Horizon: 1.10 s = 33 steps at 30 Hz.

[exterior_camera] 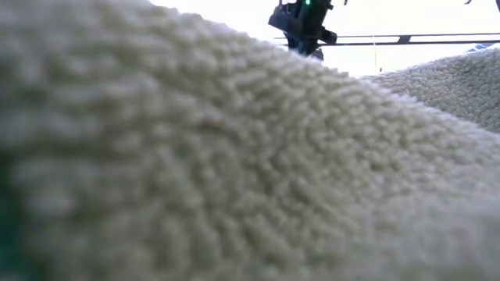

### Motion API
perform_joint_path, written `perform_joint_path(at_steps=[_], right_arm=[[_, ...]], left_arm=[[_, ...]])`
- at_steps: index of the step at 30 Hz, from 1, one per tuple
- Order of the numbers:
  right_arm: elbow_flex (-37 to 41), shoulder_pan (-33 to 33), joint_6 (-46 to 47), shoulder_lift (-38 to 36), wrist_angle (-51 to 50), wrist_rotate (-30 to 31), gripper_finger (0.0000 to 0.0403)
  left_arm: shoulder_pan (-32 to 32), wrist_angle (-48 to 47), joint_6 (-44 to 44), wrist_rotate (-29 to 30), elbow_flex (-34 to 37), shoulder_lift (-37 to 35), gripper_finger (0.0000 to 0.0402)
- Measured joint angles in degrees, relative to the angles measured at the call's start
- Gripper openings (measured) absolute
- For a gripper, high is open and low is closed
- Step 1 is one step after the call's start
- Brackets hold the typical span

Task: Sort microfiber towel by color & place in baskets
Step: Put the blue towel into the right wire basket, then put the green towel into the left wire basket

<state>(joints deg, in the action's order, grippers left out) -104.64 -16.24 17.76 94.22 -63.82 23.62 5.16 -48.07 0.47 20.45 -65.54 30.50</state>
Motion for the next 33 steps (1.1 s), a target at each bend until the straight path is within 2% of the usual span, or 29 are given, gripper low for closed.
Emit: perform_joint_path(at_steps=[9,13,18,22,30,33], right_arm=[[-0.11,-0.79,-2.66,0.49,-0.54,0.51,0.0107],[-1.14,-2.16,-7.12,0.08,0.25,4.66,0.0113],[-6.63,-3.15,-5.43,0.08,0.76,4.27,0.0114],[-11.75,-2.78,-4.46,0.08,0.79,-2.54,0.0114],[-16.56,-0.18,4.35,0.04,-3.47,-26.33,0.0114],[-15.69,2.51,9.47,0.04,-7.09,-28.53,0.0114]], left_arm=[[-0.01,0.0,0.02,0.0,0.0,0.0,0.0],[-0.01,0.0,0.02,0.0,0.0,0.0,0.0],[-0.01,0.0,-0.62,0.0,0.0,0.0,0.0],[0.01,0.0,-1.55,0.0,0.0,0.0,0.0],[0.0,-1.13,-1.92,-0.02,0.0,0.0,0.0],[-0.01,-2.86,-2.05,-0.05,0.0,0.0,0.0]])
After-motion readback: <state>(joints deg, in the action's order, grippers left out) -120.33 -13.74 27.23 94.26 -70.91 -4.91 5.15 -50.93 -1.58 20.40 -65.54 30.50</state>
